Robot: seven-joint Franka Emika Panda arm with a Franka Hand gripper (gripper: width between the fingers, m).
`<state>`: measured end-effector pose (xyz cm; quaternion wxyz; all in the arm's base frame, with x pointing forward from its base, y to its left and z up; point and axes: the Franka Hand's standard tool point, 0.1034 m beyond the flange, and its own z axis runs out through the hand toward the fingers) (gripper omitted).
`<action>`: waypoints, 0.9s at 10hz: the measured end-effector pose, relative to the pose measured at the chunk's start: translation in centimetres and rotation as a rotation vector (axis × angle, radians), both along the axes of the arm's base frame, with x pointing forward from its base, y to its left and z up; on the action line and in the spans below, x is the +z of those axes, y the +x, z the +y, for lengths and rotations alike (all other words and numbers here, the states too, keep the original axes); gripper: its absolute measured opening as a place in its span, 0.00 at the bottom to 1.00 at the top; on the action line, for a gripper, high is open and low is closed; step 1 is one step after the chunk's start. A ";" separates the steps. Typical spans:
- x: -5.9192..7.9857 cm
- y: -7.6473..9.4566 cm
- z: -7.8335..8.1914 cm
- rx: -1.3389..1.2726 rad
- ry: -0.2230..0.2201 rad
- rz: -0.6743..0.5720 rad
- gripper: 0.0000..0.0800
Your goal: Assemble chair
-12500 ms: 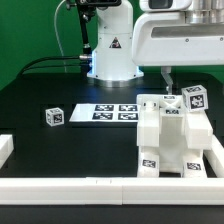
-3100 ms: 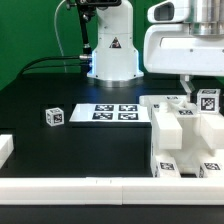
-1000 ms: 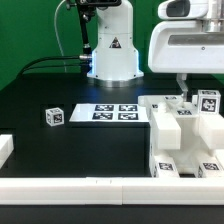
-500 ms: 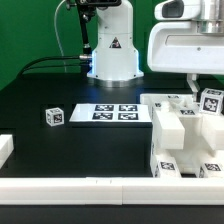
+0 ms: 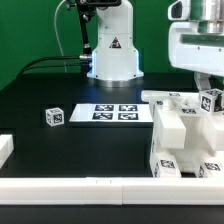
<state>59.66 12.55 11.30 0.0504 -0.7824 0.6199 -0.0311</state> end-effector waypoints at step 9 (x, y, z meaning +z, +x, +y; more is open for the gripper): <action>0.0 0.0 -0.7 0.230 -0.002 -0.009 0.79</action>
Offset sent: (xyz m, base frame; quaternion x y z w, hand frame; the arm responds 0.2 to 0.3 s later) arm 0.0000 0.0000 0.0000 0.0000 0.0000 0.0650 0.9979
